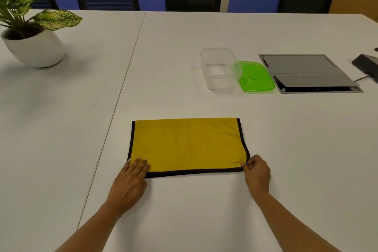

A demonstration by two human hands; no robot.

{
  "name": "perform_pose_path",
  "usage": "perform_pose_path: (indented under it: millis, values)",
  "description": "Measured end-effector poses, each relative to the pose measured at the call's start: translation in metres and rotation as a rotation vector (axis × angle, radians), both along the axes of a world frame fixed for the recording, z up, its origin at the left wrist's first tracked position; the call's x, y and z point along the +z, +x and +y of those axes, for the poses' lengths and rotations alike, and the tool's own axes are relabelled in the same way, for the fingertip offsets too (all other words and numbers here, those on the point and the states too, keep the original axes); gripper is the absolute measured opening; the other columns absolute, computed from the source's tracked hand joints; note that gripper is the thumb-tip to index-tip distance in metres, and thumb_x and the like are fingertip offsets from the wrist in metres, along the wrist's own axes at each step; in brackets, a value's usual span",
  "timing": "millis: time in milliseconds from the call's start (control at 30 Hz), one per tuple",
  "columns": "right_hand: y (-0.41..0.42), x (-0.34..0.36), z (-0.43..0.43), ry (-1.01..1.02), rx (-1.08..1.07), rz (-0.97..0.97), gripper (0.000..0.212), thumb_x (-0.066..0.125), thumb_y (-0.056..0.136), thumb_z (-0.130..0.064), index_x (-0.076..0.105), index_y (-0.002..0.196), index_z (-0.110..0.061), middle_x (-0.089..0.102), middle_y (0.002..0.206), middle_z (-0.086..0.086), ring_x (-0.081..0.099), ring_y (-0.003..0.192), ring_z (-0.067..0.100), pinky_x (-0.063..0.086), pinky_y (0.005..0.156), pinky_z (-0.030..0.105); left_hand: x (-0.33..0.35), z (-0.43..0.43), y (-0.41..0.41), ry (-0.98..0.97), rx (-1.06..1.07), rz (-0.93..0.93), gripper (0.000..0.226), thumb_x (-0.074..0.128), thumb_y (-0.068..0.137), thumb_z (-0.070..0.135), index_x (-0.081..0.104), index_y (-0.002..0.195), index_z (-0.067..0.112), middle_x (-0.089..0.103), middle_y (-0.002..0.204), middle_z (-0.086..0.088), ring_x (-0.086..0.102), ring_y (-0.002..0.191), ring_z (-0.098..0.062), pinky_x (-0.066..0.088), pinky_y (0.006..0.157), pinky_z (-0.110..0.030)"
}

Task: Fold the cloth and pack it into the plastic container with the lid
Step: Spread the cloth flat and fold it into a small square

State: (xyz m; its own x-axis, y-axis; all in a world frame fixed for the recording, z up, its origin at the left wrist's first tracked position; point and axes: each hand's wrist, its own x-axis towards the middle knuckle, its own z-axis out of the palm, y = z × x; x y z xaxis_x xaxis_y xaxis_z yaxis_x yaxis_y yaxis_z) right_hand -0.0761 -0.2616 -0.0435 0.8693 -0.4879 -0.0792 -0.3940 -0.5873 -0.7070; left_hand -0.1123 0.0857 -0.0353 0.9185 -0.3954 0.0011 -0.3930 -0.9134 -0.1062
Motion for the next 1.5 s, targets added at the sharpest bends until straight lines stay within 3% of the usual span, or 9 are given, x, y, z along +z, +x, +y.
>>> perform_pose_path:
  millis: [167,233,300,467,767,1033,1167,1333,1500]
  values:
    - [-0.007,0.004,0.03,-0.049,0.232,-0.082,0.012,0.054,0.085,0.004,0.058,0.076,-0.003,0.052,0.076,0.009,0.05,0.068,0.021,0.038,0.058,0.022,0.001,-0.044,0.01,-0.127,-0.115,-0.063,0.049,0.028,0.1,0.02,0.075,0.094,0.008,0.075,0.1,-0.01,0.072,0.092,-0.023,0.058,0.074,-0.034]
    - [-0.008,0.005,0.047,-0.058,0.443,-0.101,0.009,0.057,0.085,0.002,0.065,0.083,-0.001,0.058,0.082,0.012,0.053,0.074,0.021,0.043,0.065,0.025,0.006,-0.061,0.015,-0.179,-0.21,-0.061,0.019,0.072,0.073,0.013,0.076,0.091,0.011,0.076,0.097,-0.007,0.073,0.088,-0.019,0.059,0.067,-0.028]
    - [-0.008,0.002,0.061,-0.093,0.655,-0.089,0.013,0.058,0.086,-0.003,0.069,0.094,-0.001,0.064,0.092,0.015,0.057,0.088,0.023,0.045,0.078,0.028,0.001,-0.075,0.019,-0.159,-0.211,0.072,0.048,0.094,0.04,0.017,0.078,0.085,0.014,0.077,0.093,-0.001,0.074,0.081,-0.011,0.057,0.059,-0.018]
    - [-0.004,-0.003,0.078,-0.249,0.822,-0.032,0.025,0.054,0.091,-0.019,0.065,0.112,-0.012,0.06,0.108,0.008,0.049,0.107,0.019,0.043,0.083,0.026,0.008,-0.099,0.03,-0.095,-0.182,0.076,0.034,0.095,0.031,0.028,0.069,0.052,0.022,0.065,0.052,0.008,0.059,0.042,-0.004,0.04,0.029,-0.015]
    - [0.003,-0.003,0.08,-0.443,0.893,0.008,0.029,0.043,0.096,-0.023,0.066,0.107,-0.008,0.061,0.107,0.009,0.05,0.105,0.02,0.045,0.079,0.032,0.006,-0.105,0.039,-0.086,-0.167,0.02,0.033,0.092,0.039,0.029,0.06,0.043,0.021,0.054,0.044,0.008,0.054,0.043,-0.006,0.033,0.028,-0.016]
    - [0.001,-0.003,0.088,-0.288,0.811,-0.077,0.025,0.049,0.093,-0.022,0.066,0.092,-0.003,0.063,0.097,0.012,0.052,0.096,0.023,0.046,0.082,0.036,-0.01,-0.097,0.052,-0.5,0.055,0.272,0.024,0.058,0.089,0.031,0.071,0.096,0.012,0.065,0.098,-0.005,0.054,0.097,-0.018,0.037,0.074,-0.02]
    - [0.004,-0.013,0.103,-0.216,0.807,-0.077,0.032,0.043,0.096,-0.015,0.055,0.125,-0.007,0.055,0.132,0.009,0.045,0.125,0.019,0.035,0.106,0.021,-0.014,-0.101,0.049,-0.558,0.117,0.227,0.017,0.067,0.082,0.012,0.069,0.098,0.006,0.067,0.104,-0.014,0.062,0.099,-0.031,0.052,0.085,-0.04]
    - [0.013,-0.024,0.112,-0.312,0.87,0.021,0.045,0.033,0.099,-0.016,0.027,0.143,-0.009,0.022,0.154,0.009,0.016,0.145,0.024,0.003,0.117,0.032,-0.019,-0.103,0.041,-0.347,0.201,0.118,0.055,0.02,0.099,0.036,0.056,0.127,0.006,0.055,0.134,-0.014,0.052,0.124,-0.031,0.005,0.112,-0.034]
    - [0.032,-0.023,0.12,-0.499,0.808,-0.015,0.048,0.054,0.082,-0.025,0.054,0.128,-0.014,0.054,0.136,0.005,0.052,0.125,0.021,0.037,0.108,0.038,-0.025,-0.105,0.041,-0.334,0.241,0.113,0.066,-0.004,0.098,0.035,0.035,0.14,0.001,0.042,0.143,-0.012,0.024,0.141,-0.021,0.001,0.112,-0.036]
